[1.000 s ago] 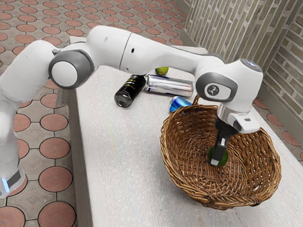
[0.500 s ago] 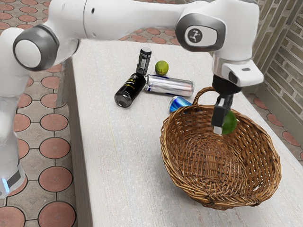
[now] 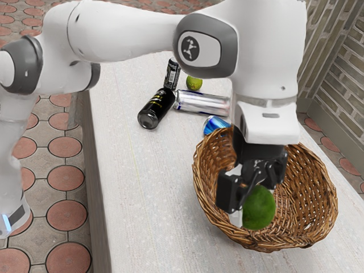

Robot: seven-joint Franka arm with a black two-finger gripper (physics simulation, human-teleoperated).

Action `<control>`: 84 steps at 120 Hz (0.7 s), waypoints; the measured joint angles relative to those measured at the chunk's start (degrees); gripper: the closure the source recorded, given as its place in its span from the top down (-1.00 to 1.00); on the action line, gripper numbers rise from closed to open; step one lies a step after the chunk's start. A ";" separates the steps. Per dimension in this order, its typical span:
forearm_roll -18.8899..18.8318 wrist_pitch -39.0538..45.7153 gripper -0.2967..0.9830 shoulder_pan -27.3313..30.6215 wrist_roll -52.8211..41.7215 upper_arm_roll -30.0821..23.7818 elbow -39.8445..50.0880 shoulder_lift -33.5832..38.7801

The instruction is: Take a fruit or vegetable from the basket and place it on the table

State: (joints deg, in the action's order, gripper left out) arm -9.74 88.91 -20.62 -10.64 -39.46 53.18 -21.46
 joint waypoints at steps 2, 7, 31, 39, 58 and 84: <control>-0.22 0.04 0.04 -1.99 0.01 1.44 -1.24 -1.30; -0.55 0.88 0.04 -7.50 0.02 6.64 -3.42 -4.21; 0.56 7.95 0.01 -16.31 0.03 16.96 -5.24 -11.37; 0.84 9.68 0.01 -16.57 0.02 17.42 -5.28 -12.08; 2.11 12.30 0.35 -16.63 -0.05 17.65 -4.90 -12.58; 6.37 13.62 0.50 -16.23 -0.16 17.58 -4.57 -12.41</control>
State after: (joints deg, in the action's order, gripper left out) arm -3.37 102.53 -36.84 -10.80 -21.88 48.62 -33.87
